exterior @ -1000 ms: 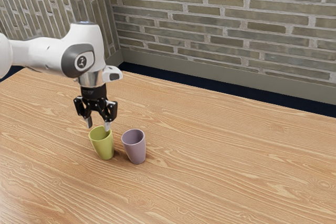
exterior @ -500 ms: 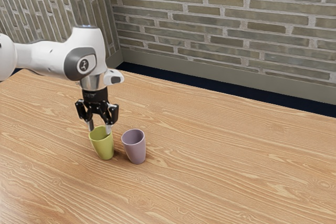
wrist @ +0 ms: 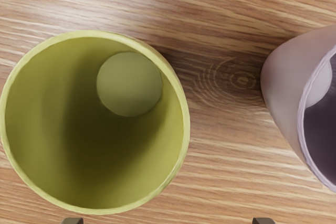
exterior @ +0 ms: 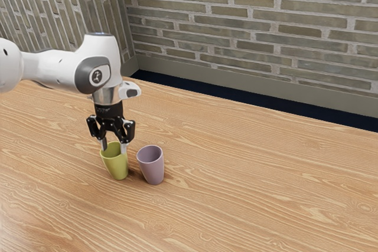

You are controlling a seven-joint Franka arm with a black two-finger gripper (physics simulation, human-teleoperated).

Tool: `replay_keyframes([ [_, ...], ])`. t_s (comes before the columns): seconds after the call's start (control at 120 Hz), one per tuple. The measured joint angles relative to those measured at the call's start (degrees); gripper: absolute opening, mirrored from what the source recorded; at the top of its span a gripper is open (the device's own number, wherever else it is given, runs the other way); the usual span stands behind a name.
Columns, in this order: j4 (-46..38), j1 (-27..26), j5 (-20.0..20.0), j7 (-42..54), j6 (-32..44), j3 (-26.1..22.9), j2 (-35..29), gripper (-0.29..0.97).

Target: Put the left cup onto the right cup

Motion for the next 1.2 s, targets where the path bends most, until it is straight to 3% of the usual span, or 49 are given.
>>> replay_keyframes([
  [1.2, 5.49, 0.77, 0.01, 0.60, 0.03, 0.27, 7.67, 0.33],
])
